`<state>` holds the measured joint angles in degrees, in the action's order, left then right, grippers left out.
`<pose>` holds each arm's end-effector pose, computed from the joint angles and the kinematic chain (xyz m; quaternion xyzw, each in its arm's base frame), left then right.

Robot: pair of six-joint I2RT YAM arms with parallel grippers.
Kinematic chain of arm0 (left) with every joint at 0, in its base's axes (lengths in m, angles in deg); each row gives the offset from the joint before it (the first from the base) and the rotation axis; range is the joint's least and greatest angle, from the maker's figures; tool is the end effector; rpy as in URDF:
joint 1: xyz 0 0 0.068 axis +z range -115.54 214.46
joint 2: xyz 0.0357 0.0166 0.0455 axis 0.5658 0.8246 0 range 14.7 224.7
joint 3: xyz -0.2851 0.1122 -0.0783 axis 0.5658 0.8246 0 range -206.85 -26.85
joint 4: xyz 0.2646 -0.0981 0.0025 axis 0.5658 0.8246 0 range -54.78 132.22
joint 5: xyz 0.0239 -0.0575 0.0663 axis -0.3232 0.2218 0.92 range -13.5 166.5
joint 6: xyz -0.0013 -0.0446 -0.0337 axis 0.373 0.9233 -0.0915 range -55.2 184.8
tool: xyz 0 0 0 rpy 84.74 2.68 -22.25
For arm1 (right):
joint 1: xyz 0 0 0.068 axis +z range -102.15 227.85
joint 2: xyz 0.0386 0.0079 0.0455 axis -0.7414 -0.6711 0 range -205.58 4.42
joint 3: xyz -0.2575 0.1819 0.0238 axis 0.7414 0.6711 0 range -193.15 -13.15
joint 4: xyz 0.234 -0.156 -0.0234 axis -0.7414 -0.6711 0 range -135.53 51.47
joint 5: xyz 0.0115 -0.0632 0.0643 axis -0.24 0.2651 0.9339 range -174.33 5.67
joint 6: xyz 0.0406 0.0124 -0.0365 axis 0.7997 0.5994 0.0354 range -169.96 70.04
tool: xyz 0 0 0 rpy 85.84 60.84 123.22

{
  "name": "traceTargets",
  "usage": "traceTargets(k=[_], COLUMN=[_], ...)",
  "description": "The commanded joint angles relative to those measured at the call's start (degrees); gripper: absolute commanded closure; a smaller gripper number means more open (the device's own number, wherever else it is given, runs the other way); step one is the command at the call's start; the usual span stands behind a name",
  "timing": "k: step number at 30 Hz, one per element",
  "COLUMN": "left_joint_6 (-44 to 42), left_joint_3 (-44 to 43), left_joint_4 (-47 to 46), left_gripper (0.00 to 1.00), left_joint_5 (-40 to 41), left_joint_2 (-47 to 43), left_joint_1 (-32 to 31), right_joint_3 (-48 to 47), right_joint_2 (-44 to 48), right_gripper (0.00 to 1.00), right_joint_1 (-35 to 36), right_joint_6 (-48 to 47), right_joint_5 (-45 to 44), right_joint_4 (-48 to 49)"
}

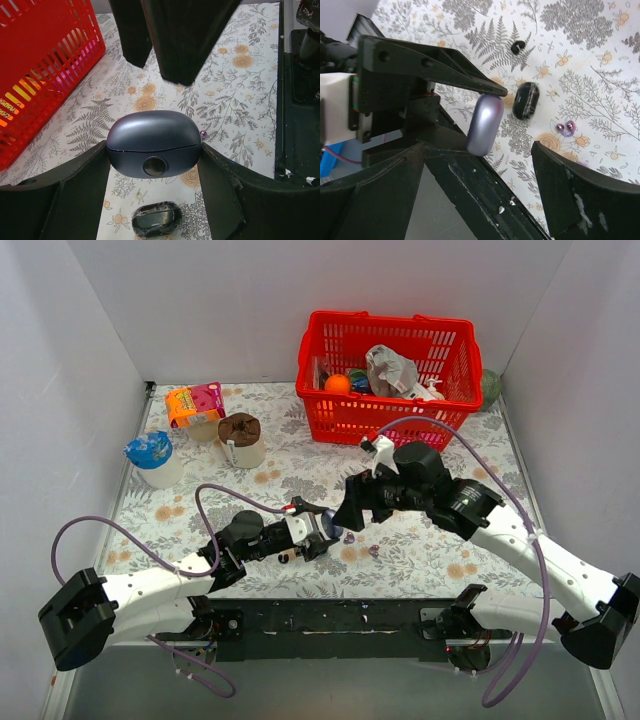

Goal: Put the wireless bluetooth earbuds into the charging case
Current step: Open the charging case.

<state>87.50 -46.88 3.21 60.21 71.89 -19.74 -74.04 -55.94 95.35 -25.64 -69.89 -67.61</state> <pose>0.1156 -0.1787 0.2496 0.2903 0.6773 -0.4971 0.4581 0.1494 0.1773 0.3910 -0.2343 0.8226 0.3847 0.3471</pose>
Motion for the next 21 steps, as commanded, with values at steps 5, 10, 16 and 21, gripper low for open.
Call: traceTargets(k=[5, 10, 16, 21], left_joint_6=[-0.2, 0.15, 0.5, 0.59], left_joint_3=[-1.06, -0.8, -0.8, -0.89], left_joint_4=[0.28, 0.37, 0.19, 0.37], left_gripper=[1.0, 1.0, 1.0, 1.0], left_joint_5=[-0.49, -0.84, -1.46, -1.46], left_joint_2=[-2.96, -3.66, -3.75, -3.66], left_joint_1=[0.05, -0.03, -0.03, -0.03], right_joint_3=[0.23, 0.94, 1.99, 2.87], right_joint_2=[-4.06, -5.29, -6.96, -7.76], right_gripper=[0.17, 0.18, 0.21, 0.23], right_joint_1=[2.59, 2.77, 2.77, 2.77], right_joint_6=[1.79, 2.23, 3.1, 3.63], right_joint_5=[-5.91, -5.12, -1.0, 0.24], right_joint_4=[-0.63, 1.3, 3.76, 4.47])
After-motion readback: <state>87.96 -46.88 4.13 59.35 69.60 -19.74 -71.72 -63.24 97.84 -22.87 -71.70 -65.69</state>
